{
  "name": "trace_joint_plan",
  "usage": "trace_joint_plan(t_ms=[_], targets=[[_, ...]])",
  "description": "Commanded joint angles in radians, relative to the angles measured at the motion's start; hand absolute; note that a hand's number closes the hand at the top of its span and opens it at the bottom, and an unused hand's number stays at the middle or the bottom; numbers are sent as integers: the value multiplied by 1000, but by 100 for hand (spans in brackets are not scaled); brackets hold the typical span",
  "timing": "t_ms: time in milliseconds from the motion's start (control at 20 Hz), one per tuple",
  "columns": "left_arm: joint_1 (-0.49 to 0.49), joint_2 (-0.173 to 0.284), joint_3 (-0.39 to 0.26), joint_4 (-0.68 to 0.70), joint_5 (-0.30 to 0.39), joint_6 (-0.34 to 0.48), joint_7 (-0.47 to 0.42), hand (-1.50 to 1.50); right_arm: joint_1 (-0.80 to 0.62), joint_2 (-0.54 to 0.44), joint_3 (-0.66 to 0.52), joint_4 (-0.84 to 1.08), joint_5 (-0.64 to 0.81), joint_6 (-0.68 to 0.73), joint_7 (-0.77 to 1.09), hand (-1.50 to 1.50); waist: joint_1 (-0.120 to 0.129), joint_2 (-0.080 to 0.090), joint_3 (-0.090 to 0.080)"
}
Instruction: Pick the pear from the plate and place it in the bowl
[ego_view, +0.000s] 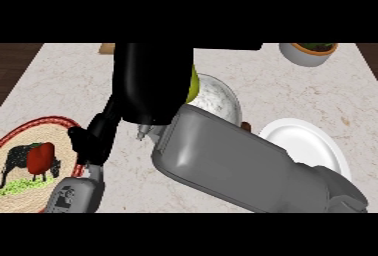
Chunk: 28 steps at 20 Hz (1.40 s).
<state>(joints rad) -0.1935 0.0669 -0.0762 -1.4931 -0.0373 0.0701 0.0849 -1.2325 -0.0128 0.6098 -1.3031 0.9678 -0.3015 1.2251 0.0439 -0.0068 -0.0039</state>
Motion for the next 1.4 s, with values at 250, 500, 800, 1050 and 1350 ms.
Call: trace_joint_plan(t_ms=[250, 500, 800, 1050, 1350], targets=[[28, 37, 52, 13, 11, -8, -52, 0, 22, 12, -48, 174, 47, 73, 119, 150, -39, 6, 3], [36, 48, 47, -59, 35, -34, 18, 0, 93, -6, -120, 224, 87, 44, 29, 150, -40, 4, 4], [51, 3, 22, -15, -12, 13, -39, 0, 290, -9, -125, 222, 145, -10, -46, 150, -49, 7, 4], [48, -9, 15, -37, -11, 22, 5, 0, 409, 0, -248, 191, 18, -71, -162, 150, -46, 8, 5], [26, 38, 67, -27, 35, -35, -12, 0, 546, 12, -224, 128, -132, -149, -364, -150, -39, 8, 4]])
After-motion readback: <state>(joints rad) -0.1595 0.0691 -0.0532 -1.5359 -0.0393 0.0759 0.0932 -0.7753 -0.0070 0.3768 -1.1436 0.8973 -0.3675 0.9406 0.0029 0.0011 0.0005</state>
